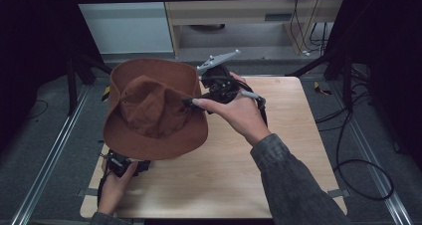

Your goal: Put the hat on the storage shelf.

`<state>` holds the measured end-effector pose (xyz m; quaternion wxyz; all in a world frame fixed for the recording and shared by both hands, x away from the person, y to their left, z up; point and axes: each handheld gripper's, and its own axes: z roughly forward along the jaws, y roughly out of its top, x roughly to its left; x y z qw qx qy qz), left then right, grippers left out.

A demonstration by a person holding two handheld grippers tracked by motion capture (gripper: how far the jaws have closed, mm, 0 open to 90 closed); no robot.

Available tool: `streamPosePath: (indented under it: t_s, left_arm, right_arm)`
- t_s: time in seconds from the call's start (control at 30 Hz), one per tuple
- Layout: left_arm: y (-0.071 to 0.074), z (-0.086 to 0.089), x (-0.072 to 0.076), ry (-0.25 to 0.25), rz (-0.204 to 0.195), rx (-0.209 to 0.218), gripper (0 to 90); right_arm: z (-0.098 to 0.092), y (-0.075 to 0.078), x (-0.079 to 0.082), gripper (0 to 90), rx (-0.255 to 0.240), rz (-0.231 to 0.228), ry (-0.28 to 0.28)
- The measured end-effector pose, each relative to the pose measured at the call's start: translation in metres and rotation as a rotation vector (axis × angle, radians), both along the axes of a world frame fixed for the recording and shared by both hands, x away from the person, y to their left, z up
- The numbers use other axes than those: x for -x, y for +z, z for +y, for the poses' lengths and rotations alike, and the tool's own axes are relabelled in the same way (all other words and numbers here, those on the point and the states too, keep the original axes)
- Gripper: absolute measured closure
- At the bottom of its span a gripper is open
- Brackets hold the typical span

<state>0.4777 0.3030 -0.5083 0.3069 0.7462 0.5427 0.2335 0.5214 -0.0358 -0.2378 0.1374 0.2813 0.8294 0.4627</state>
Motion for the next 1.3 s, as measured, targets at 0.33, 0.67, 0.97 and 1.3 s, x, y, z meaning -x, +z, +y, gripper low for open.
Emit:
streamPosePath:
  t_s: [0.33, 0.67, 0.97, 1.3]
  left_arm:
    - [0.000, 0.004, 0.008, -0.024, 0.009, -0.010, 0.0]
    - [0.000, 0.008, 0.013, -0.040, 0.005, -0.009, 0.0]
    - [0.000, 0.009, 0.015, -0.045, 0.008, -0.007, 0.0]
    - [0.000, 0.012, 0.017, -0.062, 0.008, -0.007, 0.0]
  right_arm:
    - [-0.043, -0.010, 0.007, 14.2, -0.024, -0.009, -0.066]
    - [-0.079, -0.024, 0.010, 10.5, -0.040, -0.021, -0.133]
    - [-0.109, -0.039, 0.013, 8.6, -0.038, -0.026, -0.193]
    - [-0.141, -0.068, 0.020, 8.4, -0.027, -0.012, -0.243]
